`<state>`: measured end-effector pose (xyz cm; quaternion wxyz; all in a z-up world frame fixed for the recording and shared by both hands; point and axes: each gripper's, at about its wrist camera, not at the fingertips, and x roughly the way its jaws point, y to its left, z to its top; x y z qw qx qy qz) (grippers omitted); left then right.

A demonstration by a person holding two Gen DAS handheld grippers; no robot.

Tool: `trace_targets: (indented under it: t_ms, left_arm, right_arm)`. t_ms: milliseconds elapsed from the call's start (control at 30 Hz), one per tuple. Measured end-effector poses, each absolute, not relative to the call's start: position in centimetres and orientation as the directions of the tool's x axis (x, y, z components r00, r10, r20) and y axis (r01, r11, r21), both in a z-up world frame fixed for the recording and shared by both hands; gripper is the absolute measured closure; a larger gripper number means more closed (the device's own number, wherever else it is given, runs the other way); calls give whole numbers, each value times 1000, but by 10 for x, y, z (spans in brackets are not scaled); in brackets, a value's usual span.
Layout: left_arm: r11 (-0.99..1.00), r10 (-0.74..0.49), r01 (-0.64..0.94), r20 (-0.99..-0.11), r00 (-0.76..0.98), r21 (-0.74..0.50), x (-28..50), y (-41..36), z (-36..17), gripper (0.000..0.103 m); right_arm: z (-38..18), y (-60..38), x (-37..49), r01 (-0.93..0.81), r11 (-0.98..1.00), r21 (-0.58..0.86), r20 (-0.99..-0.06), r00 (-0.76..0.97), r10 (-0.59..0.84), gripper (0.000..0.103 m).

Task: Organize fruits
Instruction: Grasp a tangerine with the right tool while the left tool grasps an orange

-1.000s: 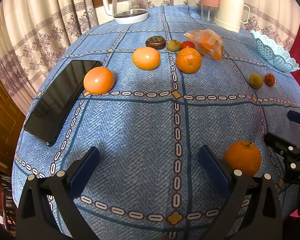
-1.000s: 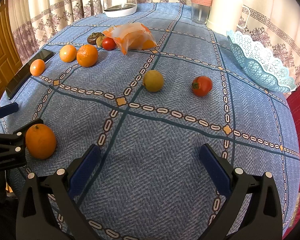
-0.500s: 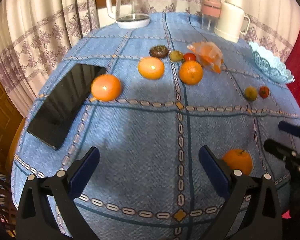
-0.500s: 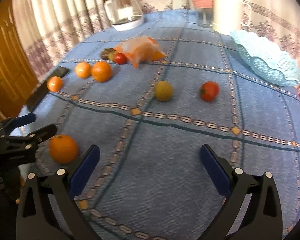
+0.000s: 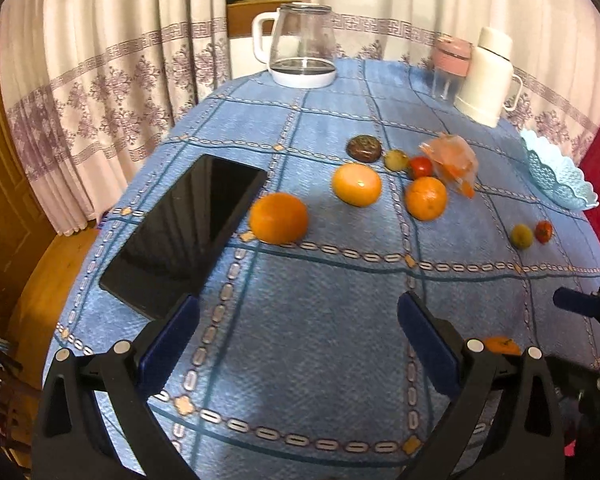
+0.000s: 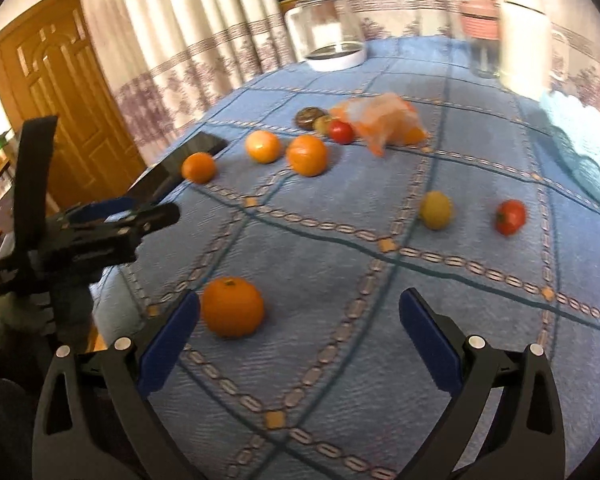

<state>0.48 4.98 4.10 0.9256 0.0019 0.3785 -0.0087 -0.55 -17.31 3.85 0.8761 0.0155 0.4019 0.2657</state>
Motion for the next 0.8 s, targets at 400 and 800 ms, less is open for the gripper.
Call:
trace_targets:
  t_ms: [400, 800]
  left_arm:
    - [1000, 9, -23, -696, 718, -10, 9, 70, 41, 5]
    - [1000, 18, -25, -706, 708, 1, 23, 65, 37, 5]
  right_arm:
    - [22, -127, -2, -570, 790, 227, -752, 413, 514, 53]
    - [15, -131, 7, -555, 795, 245, -759, 400, 514, 61]
